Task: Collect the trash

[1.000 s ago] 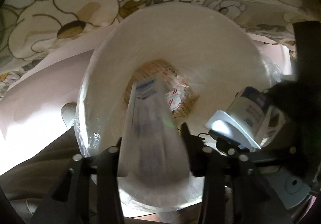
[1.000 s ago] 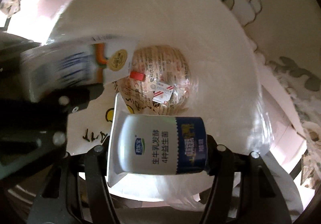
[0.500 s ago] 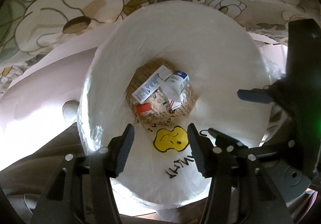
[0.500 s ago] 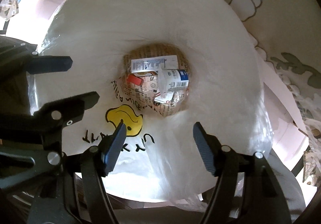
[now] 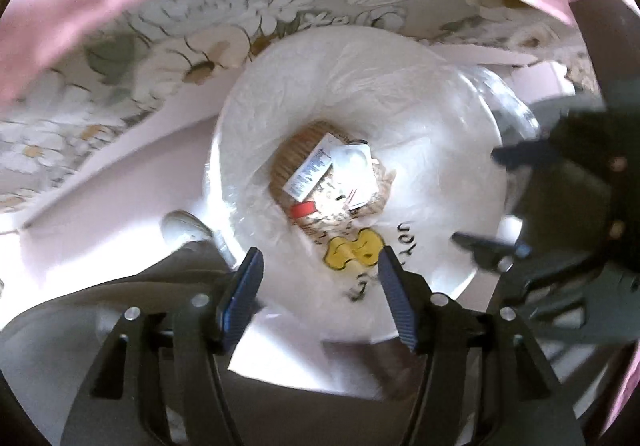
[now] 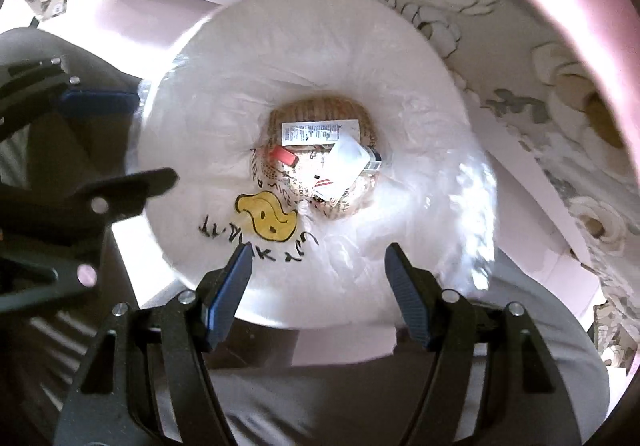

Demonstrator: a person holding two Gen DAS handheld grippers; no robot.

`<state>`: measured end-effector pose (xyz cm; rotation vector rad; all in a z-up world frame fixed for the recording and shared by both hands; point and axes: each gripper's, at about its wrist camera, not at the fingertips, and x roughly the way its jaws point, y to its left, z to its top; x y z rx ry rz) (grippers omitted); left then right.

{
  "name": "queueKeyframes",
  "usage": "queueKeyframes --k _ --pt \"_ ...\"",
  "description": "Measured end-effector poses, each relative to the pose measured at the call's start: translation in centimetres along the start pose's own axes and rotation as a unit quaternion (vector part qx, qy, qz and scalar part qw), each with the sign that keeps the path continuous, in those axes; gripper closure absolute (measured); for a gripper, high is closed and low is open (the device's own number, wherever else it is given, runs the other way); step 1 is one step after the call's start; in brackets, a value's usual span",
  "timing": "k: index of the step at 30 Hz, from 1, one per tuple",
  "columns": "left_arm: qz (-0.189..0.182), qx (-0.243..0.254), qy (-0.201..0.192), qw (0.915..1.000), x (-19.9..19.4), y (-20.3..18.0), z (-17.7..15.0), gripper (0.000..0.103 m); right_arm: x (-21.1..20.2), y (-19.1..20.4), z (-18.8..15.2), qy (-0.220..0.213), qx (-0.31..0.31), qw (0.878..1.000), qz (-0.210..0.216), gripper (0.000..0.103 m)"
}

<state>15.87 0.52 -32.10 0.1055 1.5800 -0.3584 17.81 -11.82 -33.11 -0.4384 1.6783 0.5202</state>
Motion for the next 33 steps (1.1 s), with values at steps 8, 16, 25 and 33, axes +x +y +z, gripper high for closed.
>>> queueKeyframes --k 8,16,25,33 --pt "0.042 0.037 -0.045 0.9974 -4.3 -1.0 -2.6 0.039 -4.7 1.6 -3.1 -0.049 -0.037 0.998 -0.029 0.034" --pt "0.064 0.053 -0.113 0.9902 -10.1 -2.6 -3.6 0.034 -9.1 2.6 -5.4 -0.11 -0.046 0.992 -0.039 0.034" --pt "0.08 0.056 -0.204 0.9742 -18.8 -2.8 -2.7 0.028 -17.2 1.2 -6.5 -0.202 -0.029 0.977 -0.059 0.034" --pt "0.114 0.064 -0.261 0.9565 -24.9 -2.4 0.7 0.021 -25.4 -2.0 -5.9 -0.283 -0.003 0.955 -0.084 0.028"
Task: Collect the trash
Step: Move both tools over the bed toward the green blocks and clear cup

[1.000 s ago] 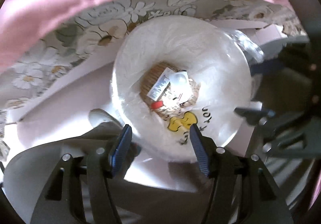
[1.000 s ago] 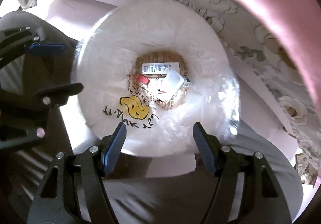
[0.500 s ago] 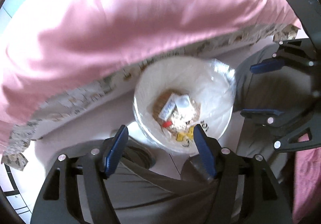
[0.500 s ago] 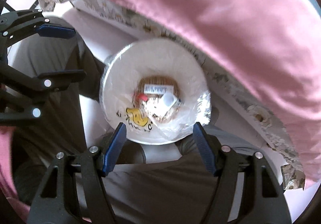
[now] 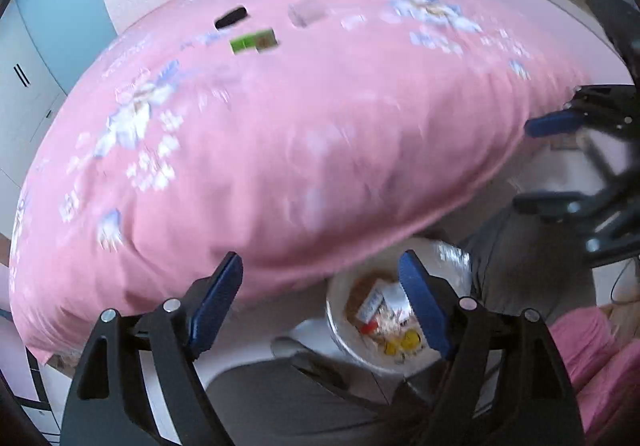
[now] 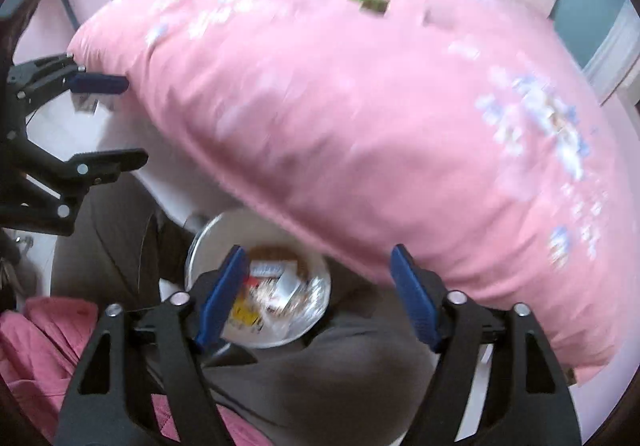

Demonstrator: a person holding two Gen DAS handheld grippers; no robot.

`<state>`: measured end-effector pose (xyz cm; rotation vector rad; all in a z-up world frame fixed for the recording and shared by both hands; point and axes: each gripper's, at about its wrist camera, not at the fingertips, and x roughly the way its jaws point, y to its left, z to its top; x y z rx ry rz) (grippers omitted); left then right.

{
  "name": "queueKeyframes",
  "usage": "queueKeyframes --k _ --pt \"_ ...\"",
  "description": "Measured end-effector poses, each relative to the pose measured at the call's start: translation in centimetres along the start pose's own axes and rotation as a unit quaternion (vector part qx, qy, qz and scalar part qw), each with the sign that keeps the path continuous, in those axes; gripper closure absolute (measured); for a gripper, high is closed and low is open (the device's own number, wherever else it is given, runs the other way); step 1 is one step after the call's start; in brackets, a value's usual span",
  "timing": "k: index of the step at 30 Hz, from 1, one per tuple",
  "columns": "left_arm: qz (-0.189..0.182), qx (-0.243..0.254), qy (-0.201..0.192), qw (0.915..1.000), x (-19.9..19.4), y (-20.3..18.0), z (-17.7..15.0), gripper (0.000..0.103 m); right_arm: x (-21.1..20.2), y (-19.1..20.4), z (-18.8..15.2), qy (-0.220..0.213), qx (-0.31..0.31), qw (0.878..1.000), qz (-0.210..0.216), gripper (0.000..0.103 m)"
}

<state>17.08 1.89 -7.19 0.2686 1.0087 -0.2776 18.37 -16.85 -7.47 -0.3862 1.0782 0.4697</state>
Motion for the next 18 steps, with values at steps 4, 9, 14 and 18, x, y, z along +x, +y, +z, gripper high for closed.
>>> queueKeyframes --k 4,9,14,18 --pt "-0.004 -0.018 -0.012 0.9998 -0.5 1.4 2.7 0.021 -2.0 -2.1 2.6 -0.032 0.008 0.999 -0.021 0.028" --pt "-0.006 -0.035 -0.029 0.9989 -0.6 2.3 6.1 0.016 -3.9 -5.2 6.3 -0.068 0.028 0.997 -0.032 0.025" --pt "-0.008 -0.046 -0.04 0.9981 0.3 2.7 9.7 0.011 -5.0 -7.6 10.1 -0.1 0.032 0.993 -0.05 0.023" --pt "-0.019 -0.064 -0.043 0.9968 1.8 3.5 12.8 0.01 -4.8 -9.7 13.2 -0.118 0.037 0.99 -0.065 0.021"
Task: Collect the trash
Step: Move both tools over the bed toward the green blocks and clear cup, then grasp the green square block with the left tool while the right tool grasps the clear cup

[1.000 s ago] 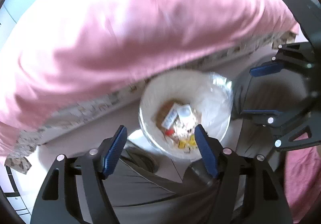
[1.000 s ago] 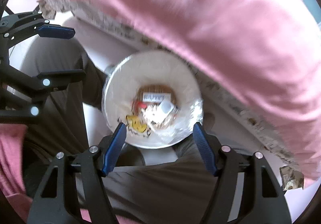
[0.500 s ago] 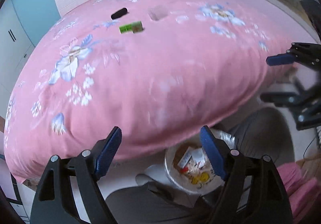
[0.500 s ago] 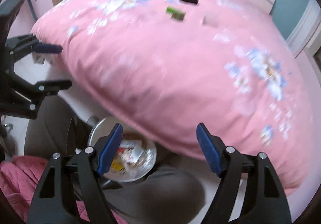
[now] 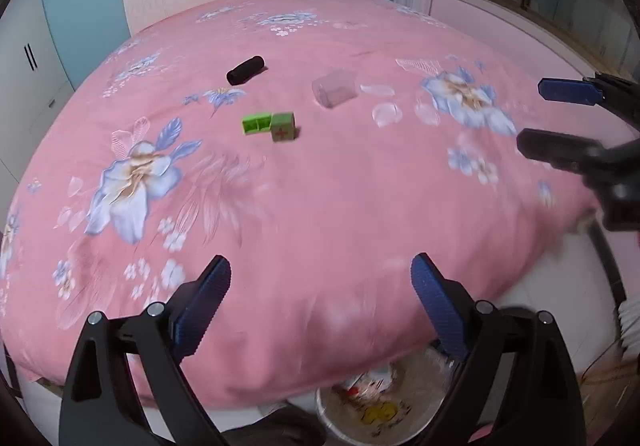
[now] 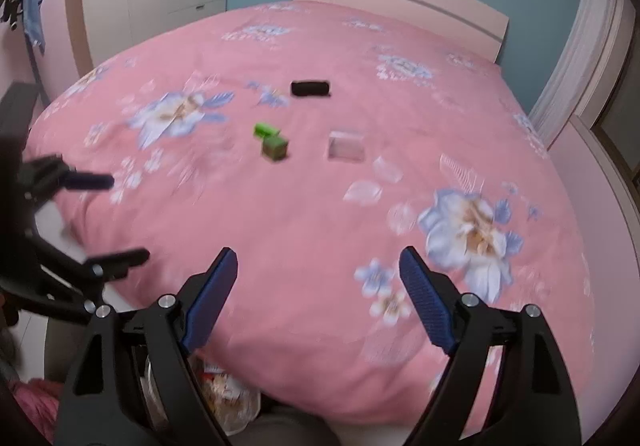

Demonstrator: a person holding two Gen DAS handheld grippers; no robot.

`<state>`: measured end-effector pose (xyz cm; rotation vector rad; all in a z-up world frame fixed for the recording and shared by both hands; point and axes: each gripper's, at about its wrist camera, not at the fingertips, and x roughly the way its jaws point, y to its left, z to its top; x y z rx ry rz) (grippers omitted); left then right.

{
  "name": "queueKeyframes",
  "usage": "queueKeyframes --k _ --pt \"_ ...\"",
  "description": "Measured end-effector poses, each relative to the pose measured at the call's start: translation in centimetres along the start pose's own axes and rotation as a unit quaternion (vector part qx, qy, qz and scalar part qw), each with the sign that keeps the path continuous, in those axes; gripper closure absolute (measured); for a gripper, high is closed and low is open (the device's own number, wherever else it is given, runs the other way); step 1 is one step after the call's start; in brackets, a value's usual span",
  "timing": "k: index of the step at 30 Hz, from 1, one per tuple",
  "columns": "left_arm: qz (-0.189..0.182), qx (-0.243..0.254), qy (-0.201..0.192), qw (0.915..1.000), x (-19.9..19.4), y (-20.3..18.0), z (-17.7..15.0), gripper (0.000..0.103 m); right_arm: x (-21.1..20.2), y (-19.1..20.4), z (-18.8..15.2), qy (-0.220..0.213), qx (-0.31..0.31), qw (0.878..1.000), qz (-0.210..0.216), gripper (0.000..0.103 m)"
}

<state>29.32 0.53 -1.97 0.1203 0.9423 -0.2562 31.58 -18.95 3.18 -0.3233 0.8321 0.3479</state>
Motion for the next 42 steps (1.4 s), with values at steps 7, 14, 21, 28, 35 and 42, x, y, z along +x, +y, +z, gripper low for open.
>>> queueKeyframes --k 7,14,21,28,35,42 --pt "-0.01 -0.044 0.008 0.999 4.7 1.3 4.4 0.01 4.5 -2.8 4.3 -0.003 0.023 1.0 -0.006 0.021" --pt "-0.022 -0.08 0.03 0.9961 10.6 2.4 7.3 0.01 10.8 -4.5 7.5 0.018 0.038 0.999 -0.004 0.021" --pt "-0.019 -0.105 0.047 0.9932 15.9 3.8 9.2 0.01 18.5 -6.1 10.2 0.043 0.059 0.997 -0.005 0.021" --pt "-0.022 -0.122 0.055 0.9907 19.9 5.1 10.3 0.014 25.5 -6.5 12.3 0.07 0.068 0.995 -0.008 0.021" --pt "-0.021 -0.111 0.046 0.9925 21.5 5.5 11.9 0.041 30.7 -7.0 13.7 0.092 0.09 0.992 -0.014 0.021" --pt "-0.025 -0.108 0.044 0.9928 22.8 6.0 13.0 0.07 34.1 -7.8 15.2 0.106 0.112 0.988 -0.004 0.021"
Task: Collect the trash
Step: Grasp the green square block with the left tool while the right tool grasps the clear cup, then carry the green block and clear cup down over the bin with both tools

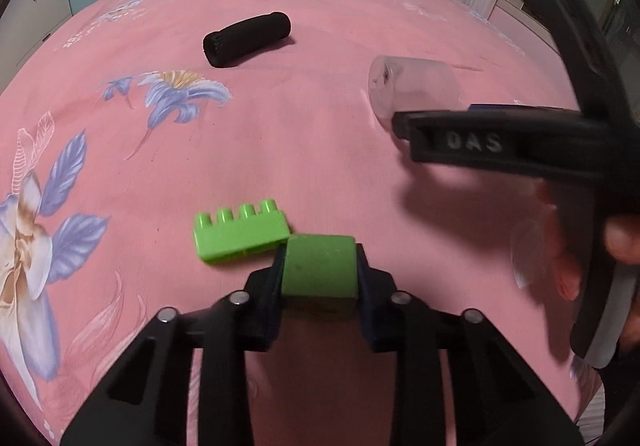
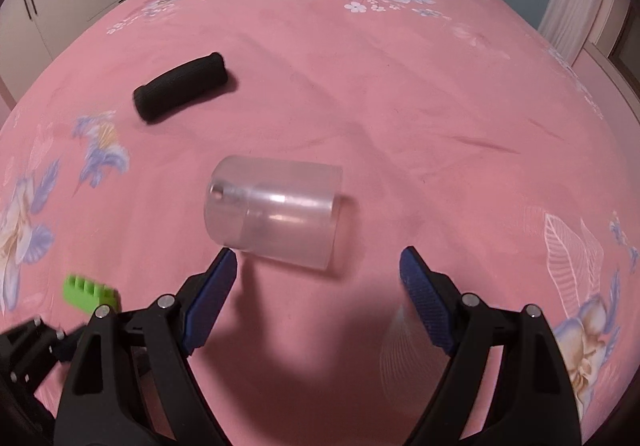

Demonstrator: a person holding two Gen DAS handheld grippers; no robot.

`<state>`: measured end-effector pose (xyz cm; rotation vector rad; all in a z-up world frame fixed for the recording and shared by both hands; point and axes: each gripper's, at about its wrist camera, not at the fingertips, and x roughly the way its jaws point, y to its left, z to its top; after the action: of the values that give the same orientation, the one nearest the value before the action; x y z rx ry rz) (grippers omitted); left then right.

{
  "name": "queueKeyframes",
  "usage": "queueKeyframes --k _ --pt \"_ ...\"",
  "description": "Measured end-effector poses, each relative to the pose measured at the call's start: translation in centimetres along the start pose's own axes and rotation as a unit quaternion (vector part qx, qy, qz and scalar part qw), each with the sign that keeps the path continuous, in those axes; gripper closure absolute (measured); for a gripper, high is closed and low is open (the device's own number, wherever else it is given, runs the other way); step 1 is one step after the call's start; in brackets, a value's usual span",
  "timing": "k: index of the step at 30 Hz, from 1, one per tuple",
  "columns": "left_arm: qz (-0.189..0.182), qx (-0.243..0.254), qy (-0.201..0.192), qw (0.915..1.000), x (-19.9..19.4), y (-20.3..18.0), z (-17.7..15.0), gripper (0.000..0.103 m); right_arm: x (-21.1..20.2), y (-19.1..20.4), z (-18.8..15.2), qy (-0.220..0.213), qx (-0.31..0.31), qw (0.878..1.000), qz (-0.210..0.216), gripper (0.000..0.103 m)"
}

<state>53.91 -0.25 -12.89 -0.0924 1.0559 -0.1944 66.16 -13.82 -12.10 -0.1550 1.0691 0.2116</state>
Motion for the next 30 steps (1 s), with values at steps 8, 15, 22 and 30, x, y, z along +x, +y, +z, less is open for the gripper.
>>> queueKeyframes --k 8,15,22,30 --pt "-0.003 0.008 0.0 1.0 0.0 -0.1 0.2 0.07 1.1 0.9 2.5 -0.009 0.019 1.0 0.021 0.021" --pt "0.002 0.013 -0.003 0.9999 0.5 -0.4 0.9 0.07 3.1 1.0 4.6 -0.005 0.048 0.999 0.015 0.026" --pt "-0.002 0.013 -0.001 0.9999 -0.1 -0.3 0.7 0.071 3.0 -0.4 5.0 -0.011 0.06 0.998 0.034 0.049" --pt "0.004 0.021 -0.02 0.9996 -4.6 -0.5 0.3 0.071 -3.8 -0.3 3.4 -0.049 0.026 0.998 0.026 0.049"
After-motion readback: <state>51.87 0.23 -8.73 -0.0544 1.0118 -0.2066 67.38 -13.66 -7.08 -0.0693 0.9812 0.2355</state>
